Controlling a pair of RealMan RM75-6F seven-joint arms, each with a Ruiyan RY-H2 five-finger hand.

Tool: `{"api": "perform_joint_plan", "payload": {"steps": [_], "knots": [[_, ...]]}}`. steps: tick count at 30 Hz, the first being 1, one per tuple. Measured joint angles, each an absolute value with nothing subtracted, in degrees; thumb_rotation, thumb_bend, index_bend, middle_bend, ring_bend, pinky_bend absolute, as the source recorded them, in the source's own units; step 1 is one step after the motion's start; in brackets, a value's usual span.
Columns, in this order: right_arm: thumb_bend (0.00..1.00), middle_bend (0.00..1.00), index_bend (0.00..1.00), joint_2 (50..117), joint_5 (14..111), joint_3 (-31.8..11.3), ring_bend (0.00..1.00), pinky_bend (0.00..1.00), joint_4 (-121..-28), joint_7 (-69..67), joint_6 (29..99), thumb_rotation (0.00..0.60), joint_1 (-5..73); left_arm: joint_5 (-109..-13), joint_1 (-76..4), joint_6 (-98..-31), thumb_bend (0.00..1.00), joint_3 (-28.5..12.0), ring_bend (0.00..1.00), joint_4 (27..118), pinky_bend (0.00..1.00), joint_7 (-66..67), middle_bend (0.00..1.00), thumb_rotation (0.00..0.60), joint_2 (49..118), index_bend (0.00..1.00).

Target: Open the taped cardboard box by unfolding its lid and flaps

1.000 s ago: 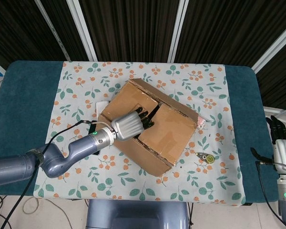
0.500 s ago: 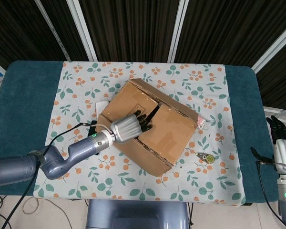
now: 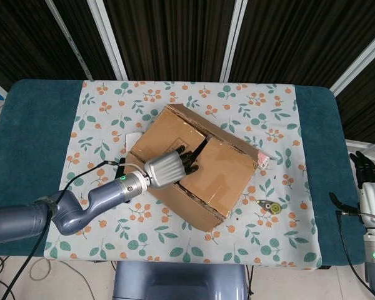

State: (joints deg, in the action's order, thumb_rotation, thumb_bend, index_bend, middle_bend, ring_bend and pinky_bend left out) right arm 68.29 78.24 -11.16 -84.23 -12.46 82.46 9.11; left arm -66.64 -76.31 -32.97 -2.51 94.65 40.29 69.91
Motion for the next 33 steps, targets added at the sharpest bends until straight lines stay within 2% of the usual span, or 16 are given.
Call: {"api": "perform_joint_plan", "payload": {"steps": [10, 33], "knots": [[0.31, 0.00, 0.00, 68.4, 78.3, -11.3, 0.00, 0.22, -84.0, -12.6, 82.5, 0.600, 9.1, -66.9, -77.4, -33.3, 0.63, -3.3, 0.10, 94.9, 0.20, 39.8, 0.41, 0.600, 68.7, 0.10], [0.32, 0.00, 0.00, 68.8, 78.8, -11.4, 0.00, 0.22, -83.4, -12.8, 83.0, 0.600, 9.1, -67.0, -78.9, -33.6, 0.63, -4.1, 0.17, 97.0, 0.20, 39.6, 0.50, 0.600, 61.7, 0.13]]}}
